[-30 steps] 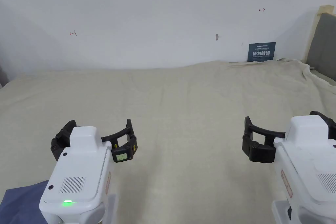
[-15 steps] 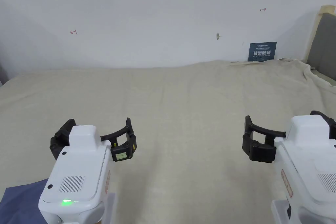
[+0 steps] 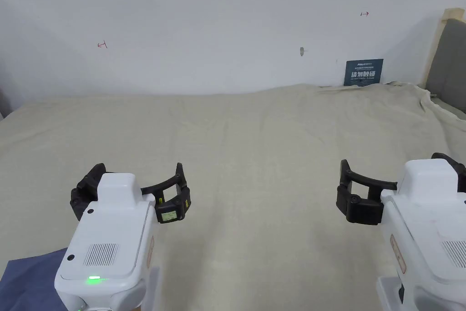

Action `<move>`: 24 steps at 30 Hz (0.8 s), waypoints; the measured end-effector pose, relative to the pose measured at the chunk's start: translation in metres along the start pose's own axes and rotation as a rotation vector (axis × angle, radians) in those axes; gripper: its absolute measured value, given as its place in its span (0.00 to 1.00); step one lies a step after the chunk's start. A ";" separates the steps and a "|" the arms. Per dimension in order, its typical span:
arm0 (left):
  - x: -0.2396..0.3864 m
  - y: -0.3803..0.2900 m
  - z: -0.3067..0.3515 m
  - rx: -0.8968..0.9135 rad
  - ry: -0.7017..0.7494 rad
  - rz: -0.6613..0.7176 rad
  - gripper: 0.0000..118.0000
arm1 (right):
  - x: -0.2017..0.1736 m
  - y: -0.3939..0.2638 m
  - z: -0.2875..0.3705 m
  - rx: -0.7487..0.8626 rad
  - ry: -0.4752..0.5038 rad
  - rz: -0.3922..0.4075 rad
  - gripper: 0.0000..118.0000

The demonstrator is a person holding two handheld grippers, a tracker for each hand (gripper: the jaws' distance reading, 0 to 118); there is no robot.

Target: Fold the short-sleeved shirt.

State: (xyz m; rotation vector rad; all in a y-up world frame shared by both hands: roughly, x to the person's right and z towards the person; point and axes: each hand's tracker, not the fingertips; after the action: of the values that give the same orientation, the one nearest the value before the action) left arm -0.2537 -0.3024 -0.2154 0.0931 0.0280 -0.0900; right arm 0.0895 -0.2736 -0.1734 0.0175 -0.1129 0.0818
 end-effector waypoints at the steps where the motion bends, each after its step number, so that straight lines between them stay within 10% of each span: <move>1: 0.000 0.000 0.000 0.000 -0.001 0.001 1.00 | 0.000 0.000 0.000 -0.001 0.000 -0.002 1.00; 14: -0.001 0.001 0.001 0.001 -0.002 0.000 1.00 | -0.001 0.003 -0.005 -0.054 -0.019 -0.024 1.00; 24: -0.003 0.003 0.002 0.002 -0.009 0.001 1.00 | 0.001 0.009 -0.033 -0.636 -0.114 -0.258 1.00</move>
State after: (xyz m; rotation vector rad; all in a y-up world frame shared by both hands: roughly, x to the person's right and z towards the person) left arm -0.2563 -0.2994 -0.2130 0.0951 0.0187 -0.0895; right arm 0.0934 -0.2642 -0.2062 -0.5975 -0.2457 -0.2154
